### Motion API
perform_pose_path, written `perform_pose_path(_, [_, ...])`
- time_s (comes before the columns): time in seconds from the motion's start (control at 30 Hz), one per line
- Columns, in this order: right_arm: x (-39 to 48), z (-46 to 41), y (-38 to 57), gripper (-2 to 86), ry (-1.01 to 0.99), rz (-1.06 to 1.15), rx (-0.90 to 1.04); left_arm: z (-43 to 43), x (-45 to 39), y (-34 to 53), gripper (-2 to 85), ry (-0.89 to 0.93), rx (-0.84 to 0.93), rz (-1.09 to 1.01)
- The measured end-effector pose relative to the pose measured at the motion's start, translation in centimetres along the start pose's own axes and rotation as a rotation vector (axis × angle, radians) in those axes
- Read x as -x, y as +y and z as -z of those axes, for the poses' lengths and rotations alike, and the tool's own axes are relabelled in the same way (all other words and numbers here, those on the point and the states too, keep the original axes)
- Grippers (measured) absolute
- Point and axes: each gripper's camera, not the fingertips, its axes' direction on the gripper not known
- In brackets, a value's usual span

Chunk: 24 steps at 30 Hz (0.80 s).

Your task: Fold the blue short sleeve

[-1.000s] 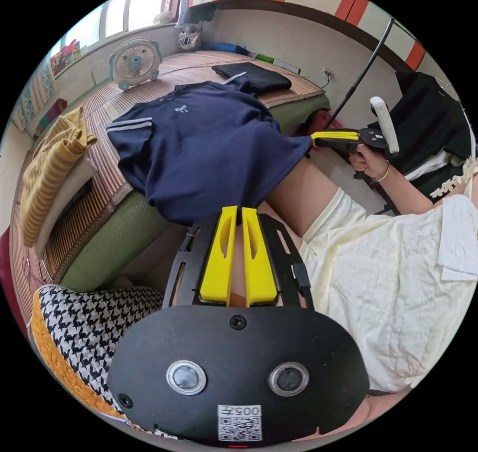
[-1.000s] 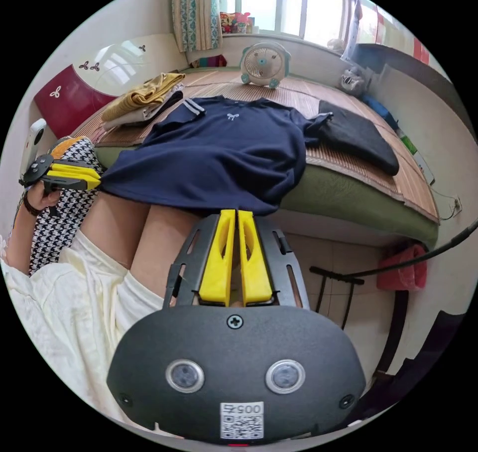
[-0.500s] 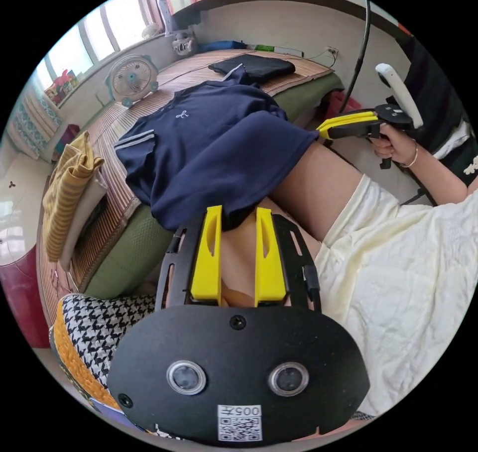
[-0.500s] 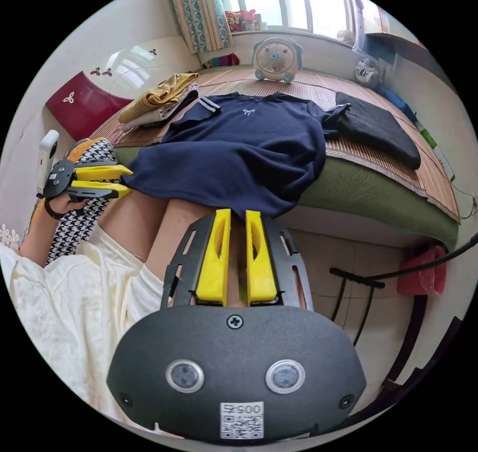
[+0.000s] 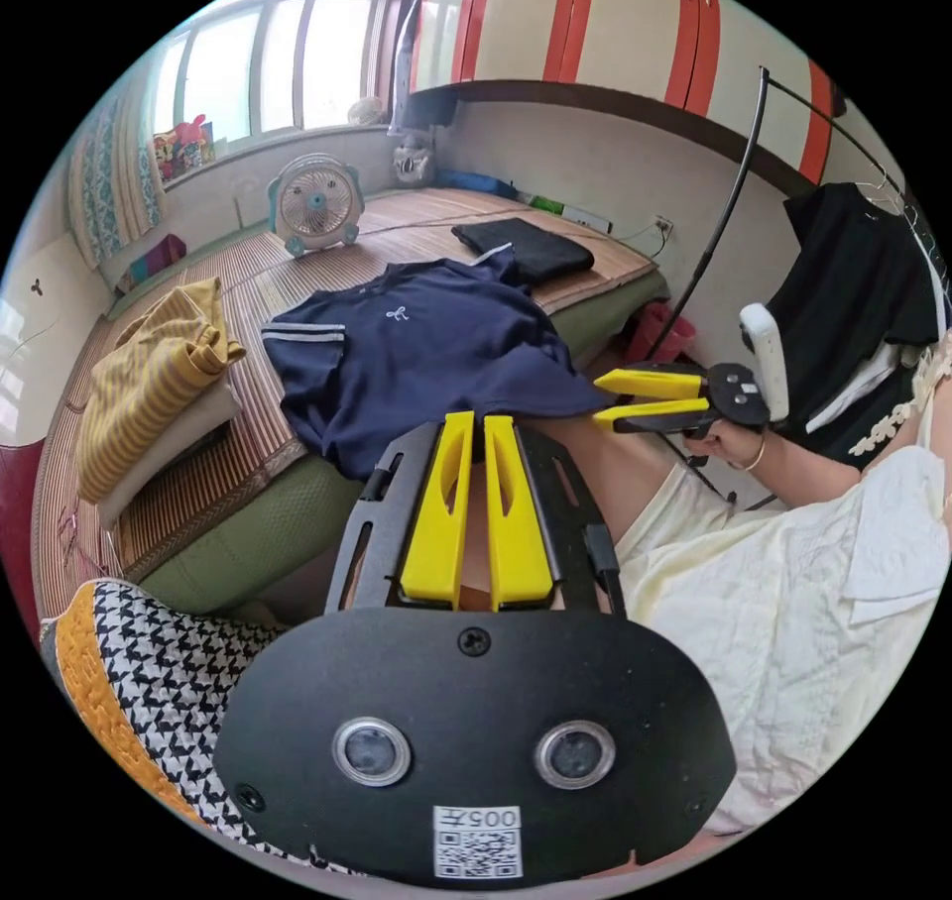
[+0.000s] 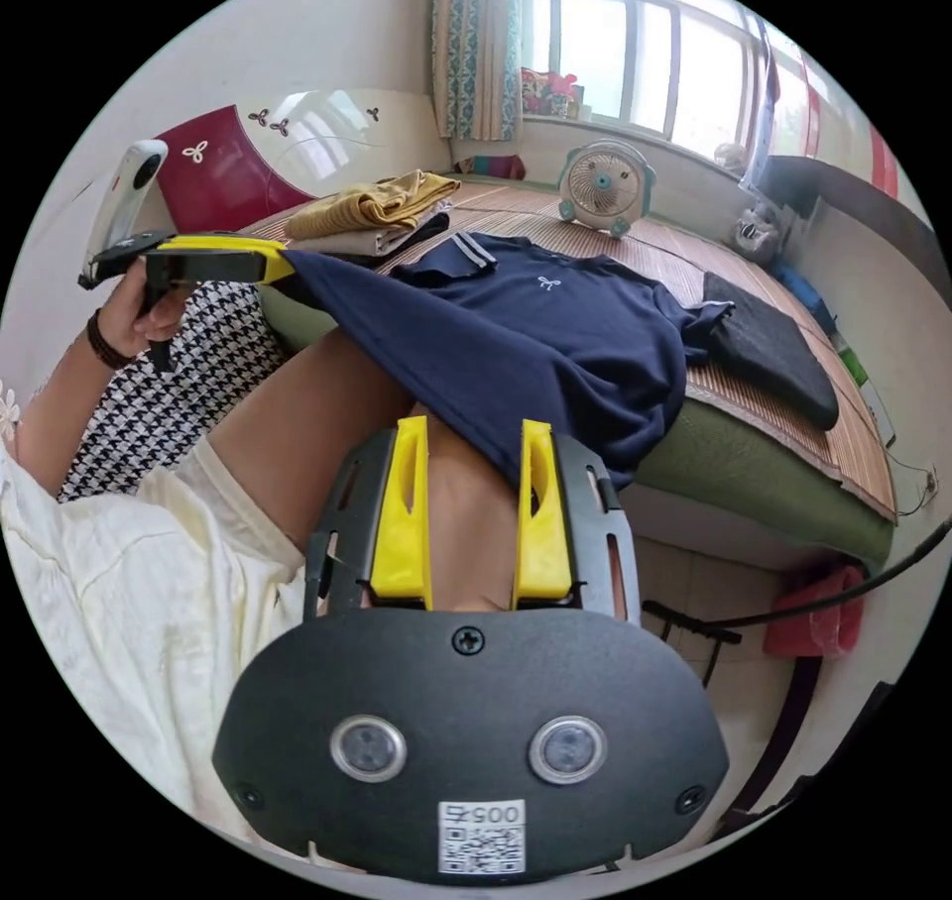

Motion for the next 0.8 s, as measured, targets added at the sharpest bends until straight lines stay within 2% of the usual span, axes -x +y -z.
perform_pose_path(0.27, [1.5, -0.6, -0.5, 7.3, 0.140, -0.067, -0.001, 2.1, 0.6, -0.7, 2.2, 0.012, -0.072, -0.009])
perform_pose_path(0.43, [0.7, -0.3, 0.2, 5.6, 0.140, -0.146, -0.004, 2.9, 1.3, -0.8, 2.1, 0.004, -0.082, 0.004])
perform_pose_path(0.53, [0.1, -1.1, 0.5, 3.2, 0.212, -0.202, 0.059, 3.0, 1.6, -1.1, 2.1, 0.009, -0.081, 0.006])
perform_pose_path(0.8, [-1.1, 1.0, 0.4, -1.4, 0.211, -0.174, 0.068, 2.6, 1.5, -2.7, 2.1, -0.024, -0.027, -0.060])
